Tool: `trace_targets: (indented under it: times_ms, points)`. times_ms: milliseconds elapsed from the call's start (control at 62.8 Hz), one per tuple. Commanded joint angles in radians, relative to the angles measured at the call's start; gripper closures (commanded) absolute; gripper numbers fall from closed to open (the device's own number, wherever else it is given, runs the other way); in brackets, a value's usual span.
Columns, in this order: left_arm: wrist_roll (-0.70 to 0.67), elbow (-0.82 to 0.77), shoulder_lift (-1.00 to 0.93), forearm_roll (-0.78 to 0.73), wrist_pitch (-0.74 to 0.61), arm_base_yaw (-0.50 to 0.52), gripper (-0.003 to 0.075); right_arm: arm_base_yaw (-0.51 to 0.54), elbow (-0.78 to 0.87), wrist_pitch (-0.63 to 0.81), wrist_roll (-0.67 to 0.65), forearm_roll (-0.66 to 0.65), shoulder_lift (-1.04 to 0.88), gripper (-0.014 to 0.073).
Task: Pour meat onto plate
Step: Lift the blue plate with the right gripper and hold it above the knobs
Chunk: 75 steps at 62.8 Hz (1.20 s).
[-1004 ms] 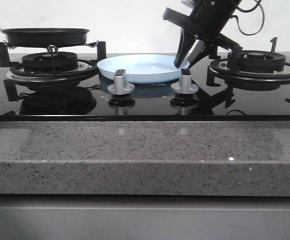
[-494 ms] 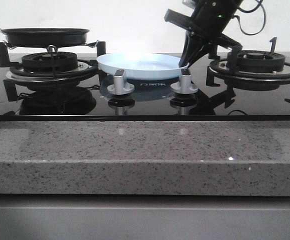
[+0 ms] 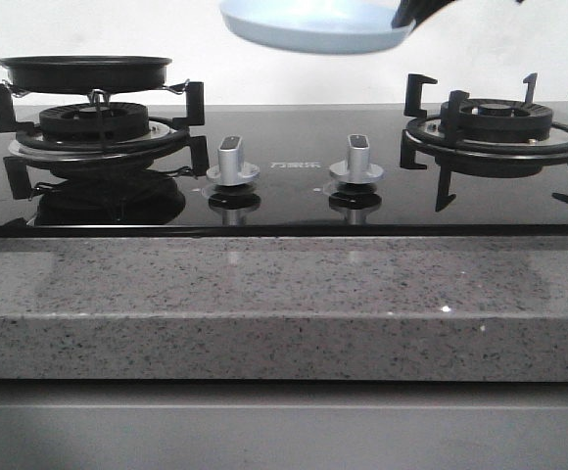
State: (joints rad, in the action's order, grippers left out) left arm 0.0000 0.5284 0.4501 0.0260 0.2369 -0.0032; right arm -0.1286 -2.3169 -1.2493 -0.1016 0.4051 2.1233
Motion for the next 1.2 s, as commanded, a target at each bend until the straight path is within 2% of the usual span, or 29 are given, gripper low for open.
trace_targets:
  times_ms: [0,175,367,542,781,1052,1179]
  points:
    - [0.0,0.031,0.011,0.008,-0.083,-0.003,0.0177,-0.009,0.038,-0.092,0.016,0.03,-0.125,0.0652]
    - [0.0,0.031,0.011,0.008,-0.083,-0.003,0.0177,-0.021,0.147,-0.09,0.064,0.026,-0.193,0.0652]
    - [0.0,0.031,0.011,0.008,-0.083,-0.003,0.0177,-0.075,0.262,-0.041,0.072,-0.073,-0.251,0.0652]
    - [0.0,0.031,0.011,0.008,-0.083,-0.003,0.0177,-0.127,0.432,0.097,0.076,-0.085,-0.338,0.0652]
    - [0.0,0.031,0.011,0.008,-0.083,-0.003,0.0177,-0.132,0.706,0.275,0.093,-0.072,-0.476,0.0652]
    - [0.0,0.031,0.011,0.008,-0.083,-0.003,0.0177,-0.132,0.998,0.598,0.228,0.067,-0.621,0.0652]
    - [0.0,0.031,0.011,0.008,-0.083,-0.003,0.0177,-0.132,1.037,0.643,0.244,0.093,-0.633,0.0652]
